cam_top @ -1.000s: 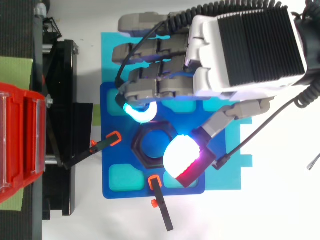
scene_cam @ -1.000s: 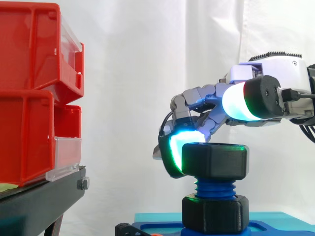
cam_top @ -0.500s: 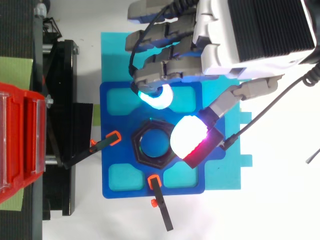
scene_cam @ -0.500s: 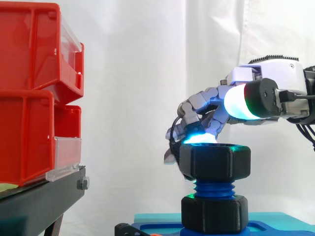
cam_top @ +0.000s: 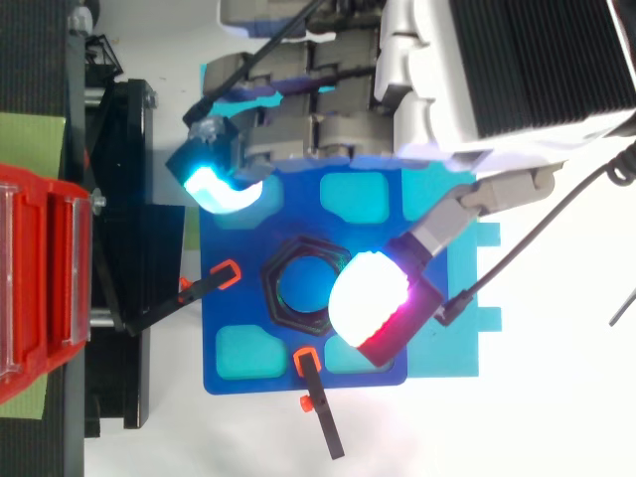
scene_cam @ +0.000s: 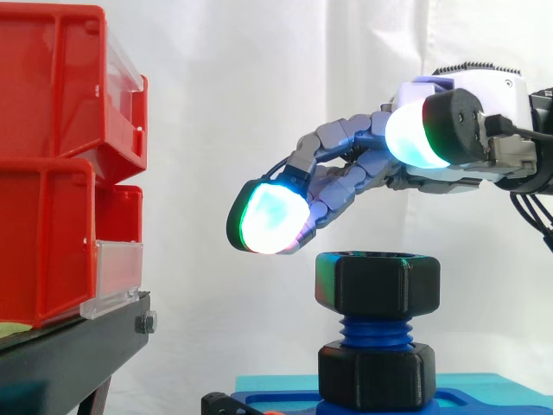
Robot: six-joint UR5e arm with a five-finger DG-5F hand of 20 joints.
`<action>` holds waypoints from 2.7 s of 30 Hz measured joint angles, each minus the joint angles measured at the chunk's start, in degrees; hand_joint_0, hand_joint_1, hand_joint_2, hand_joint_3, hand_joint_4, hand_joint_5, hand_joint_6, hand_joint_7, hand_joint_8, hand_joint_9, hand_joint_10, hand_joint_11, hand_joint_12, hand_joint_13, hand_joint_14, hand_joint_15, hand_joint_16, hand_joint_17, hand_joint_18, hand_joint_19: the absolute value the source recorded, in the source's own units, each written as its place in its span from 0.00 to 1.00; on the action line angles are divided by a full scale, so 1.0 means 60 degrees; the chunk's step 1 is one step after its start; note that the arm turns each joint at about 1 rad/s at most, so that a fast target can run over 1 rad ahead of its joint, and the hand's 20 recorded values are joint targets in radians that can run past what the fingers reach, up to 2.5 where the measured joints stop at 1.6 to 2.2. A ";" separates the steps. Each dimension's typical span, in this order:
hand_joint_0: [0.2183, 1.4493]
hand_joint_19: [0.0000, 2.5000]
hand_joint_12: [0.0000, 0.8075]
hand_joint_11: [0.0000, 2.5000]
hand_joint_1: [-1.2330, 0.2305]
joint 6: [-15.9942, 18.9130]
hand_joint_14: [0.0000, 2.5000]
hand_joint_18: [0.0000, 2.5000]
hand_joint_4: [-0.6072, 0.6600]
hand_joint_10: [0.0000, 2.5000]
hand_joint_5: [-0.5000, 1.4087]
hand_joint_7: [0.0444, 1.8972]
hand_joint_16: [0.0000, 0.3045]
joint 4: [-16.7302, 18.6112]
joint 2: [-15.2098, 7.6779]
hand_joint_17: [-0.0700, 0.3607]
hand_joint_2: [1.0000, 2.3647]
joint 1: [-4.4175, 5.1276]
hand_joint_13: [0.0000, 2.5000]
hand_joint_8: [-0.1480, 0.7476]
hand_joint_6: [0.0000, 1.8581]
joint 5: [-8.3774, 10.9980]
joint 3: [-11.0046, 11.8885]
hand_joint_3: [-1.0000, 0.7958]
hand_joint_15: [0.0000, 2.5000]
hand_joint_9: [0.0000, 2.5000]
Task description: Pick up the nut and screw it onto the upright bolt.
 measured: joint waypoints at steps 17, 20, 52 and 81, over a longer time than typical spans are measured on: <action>0.23 0.00 0.36 0.00 0.74 0.0256 0.00 0.03 0.68 0.00 0.22 0.51 0.11 -0.0322 0.0003 0.33 0.00 0.0593 0.16 0.43 0.27 0.0673 0.0000 0.28 0.00 0.24; 0.24 0.00 0.36 0.00 0.72 0.0348 0.00 0.04 0.69 0.00 0.23 0.55 0.10 -0.0323 0.0003 0.32 0.00 0.0638 0.16 0.43 0.27 0.0706 0.0000 0.28 0.00 0.24; 0.26 0.00 0.30 0.00 0.68 0.0448 0.00 0.10 0.61 0.00 0.27 0.81 0.07 -0.0691 -0.0001 0.28 0.00 0.0318 0.24 0.46 0.27 0.0333 0.0000 0.28 0.00 0.33; 0.23 0.00 0.32 0.00 0.74 0.0336 0.00 0.09 0.64 0.00 0.20 0.35 0.09 -0.0671 0.0005 0.30 0.00 0.0019 0.22 0.42 0.27 -0.0063 0.0387 0.28 0.00 0.30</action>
